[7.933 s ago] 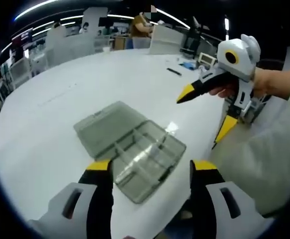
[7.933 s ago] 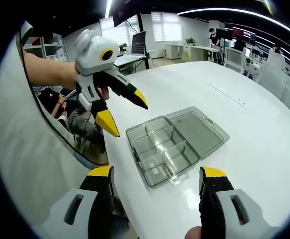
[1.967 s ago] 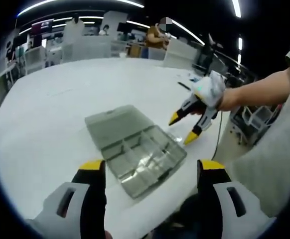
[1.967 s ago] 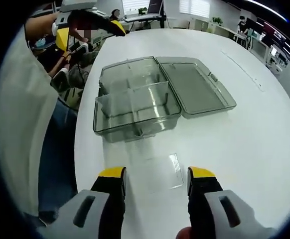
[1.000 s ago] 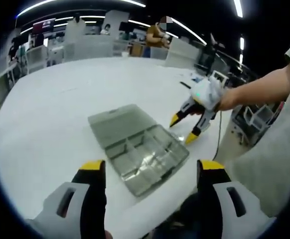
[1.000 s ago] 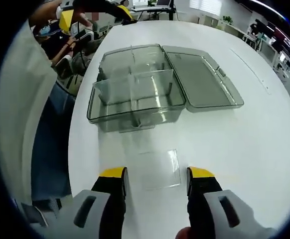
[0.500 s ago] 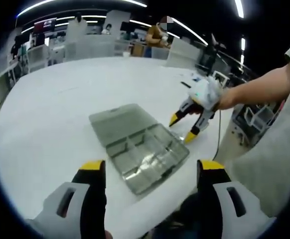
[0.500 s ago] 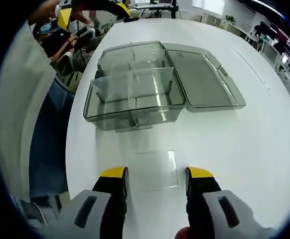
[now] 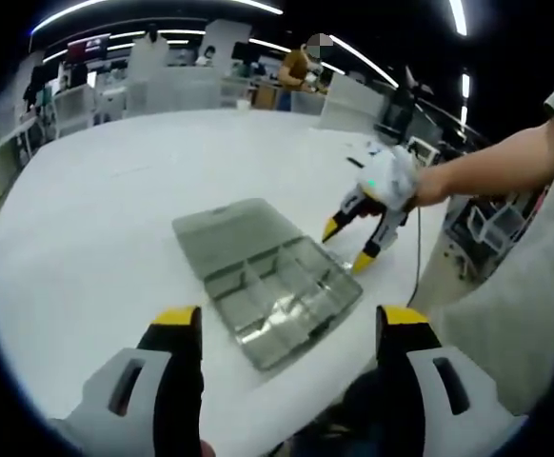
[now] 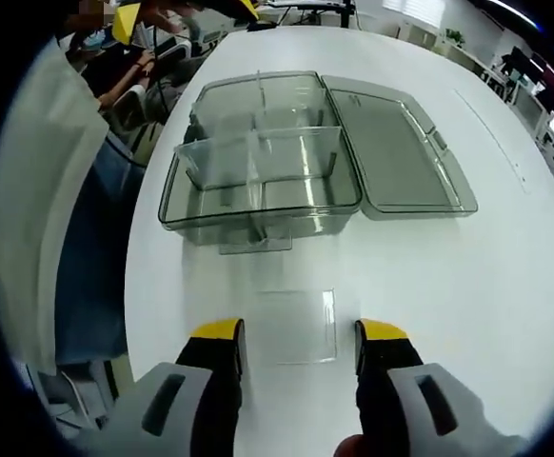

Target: Insert the divider into the dual guide fixture by aligning both edges with the guide slots and pushing it downward to the bottom, including one-sided entry, uneven engagement, binding, and posture correction.

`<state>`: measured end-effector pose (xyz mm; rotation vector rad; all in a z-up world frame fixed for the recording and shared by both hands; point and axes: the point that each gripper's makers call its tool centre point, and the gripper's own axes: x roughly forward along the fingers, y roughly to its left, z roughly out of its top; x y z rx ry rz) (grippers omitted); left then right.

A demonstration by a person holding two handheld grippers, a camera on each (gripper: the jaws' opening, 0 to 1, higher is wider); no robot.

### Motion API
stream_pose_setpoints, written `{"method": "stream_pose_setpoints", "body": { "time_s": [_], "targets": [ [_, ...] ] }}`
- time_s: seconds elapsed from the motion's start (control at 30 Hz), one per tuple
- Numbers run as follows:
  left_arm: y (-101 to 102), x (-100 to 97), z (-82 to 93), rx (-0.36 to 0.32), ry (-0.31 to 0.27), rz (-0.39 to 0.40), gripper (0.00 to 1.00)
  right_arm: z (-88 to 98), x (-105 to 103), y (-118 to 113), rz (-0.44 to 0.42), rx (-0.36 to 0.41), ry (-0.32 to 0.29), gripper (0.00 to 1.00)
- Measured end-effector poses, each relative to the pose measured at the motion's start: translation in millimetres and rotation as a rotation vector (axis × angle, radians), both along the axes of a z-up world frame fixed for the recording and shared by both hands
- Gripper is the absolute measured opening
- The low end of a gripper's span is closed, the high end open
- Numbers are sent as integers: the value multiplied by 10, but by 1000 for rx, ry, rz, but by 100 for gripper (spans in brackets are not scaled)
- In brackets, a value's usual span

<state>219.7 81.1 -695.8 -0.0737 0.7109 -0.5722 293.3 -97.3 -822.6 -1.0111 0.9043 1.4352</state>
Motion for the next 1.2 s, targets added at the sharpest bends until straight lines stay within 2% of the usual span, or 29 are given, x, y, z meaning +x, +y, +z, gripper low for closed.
{"method": "stream_pose_setpoints", "body": {
  "time_s": [0.57, 0.8, 0.97, 1.2],
  "targets": [
    [3, -26, -11, -7, -4, 3, 72, -14, -7, 14, 19, -112, -9, 42],
    [24, -39, -11, -8, -4, 7, 72, -20, 4, 3, 48, -186, -15, 42],
    [32, -49, -11, -7, -4, 10, 72, -27, 41, -26, 99, -215, -23, 39],
    [24, -40, -8, -11, -7, 10, 72, -29, 58, -31, 111, -227, -26, 37]
  ]
}}
